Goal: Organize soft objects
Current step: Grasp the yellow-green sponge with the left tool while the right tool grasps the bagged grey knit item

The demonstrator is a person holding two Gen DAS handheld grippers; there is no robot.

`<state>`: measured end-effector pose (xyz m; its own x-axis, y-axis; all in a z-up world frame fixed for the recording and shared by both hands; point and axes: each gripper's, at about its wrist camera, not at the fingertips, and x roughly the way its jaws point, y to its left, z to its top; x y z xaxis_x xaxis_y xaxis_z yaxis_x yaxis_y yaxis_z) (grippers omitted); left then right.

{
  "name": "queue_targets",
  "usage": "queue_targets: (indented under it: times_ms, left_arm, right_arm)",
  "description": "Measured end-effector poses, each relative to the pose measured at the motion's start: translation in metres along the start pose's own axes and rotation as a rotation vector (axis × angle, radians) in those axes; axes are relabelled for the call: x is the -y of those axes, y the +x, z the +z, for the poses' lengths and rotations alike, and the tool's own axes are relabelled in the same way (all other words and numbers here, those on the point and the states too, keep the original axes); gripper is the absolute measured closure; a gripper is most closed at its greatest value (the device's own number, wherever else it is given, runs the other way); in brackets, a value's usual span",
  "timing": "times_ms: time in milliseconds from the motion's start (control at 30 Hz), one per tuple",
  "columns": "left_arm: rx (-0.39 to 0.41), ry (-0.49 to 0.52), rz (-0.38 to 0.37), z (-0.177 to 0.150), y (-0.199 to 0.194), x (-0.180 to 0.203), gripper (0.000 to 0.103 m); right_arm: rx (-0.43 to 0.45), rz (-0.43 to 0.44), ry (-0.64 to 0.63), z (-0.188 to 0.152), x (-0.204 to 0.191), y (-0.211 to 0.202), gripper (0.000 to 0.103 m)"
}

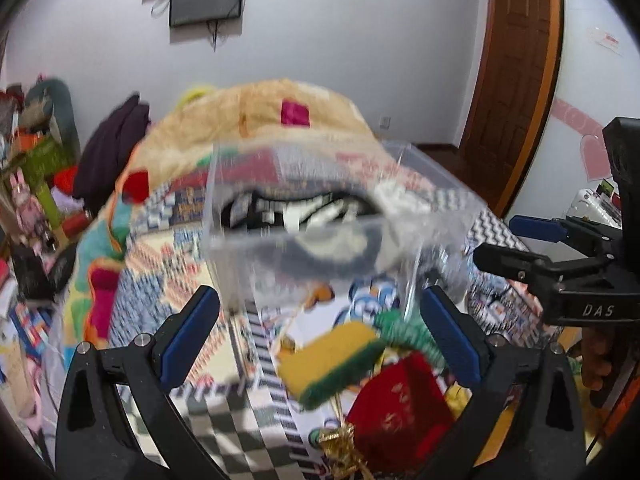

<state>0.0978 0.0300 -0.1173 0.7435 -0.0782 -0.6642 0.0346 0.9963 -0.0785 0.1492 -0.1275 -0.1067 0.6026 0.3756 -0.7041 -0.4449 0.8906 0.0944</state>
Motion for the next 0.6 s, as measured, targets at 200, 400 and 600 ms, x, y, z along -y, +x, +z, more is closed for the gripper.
queue_targets:
  times_ms: [200, 400, 600]
  left_arm:
    - [-0.046, -0.043, -0.016, -0.015, 0.014, -0.008, 0.001]
    - [-0.064, -0.026, -0.046, -0.021, 0.019, 0.000, 0.021]
    - [-0.093, -0.034, -0.084, -0.023, 0.024, 0.000, 0.044]
  right_arm:
    - [-0.064, 0.026, 0.003, -0.012, -0.001, 0.022, 0.021]
    - [-0.099, 0.081, 0.021, -0.015, -0.003, 0.032, 0.037]
    - [-0.095, 0.099, 0.001, -0.019, -0.008, 0.029, 0.060]
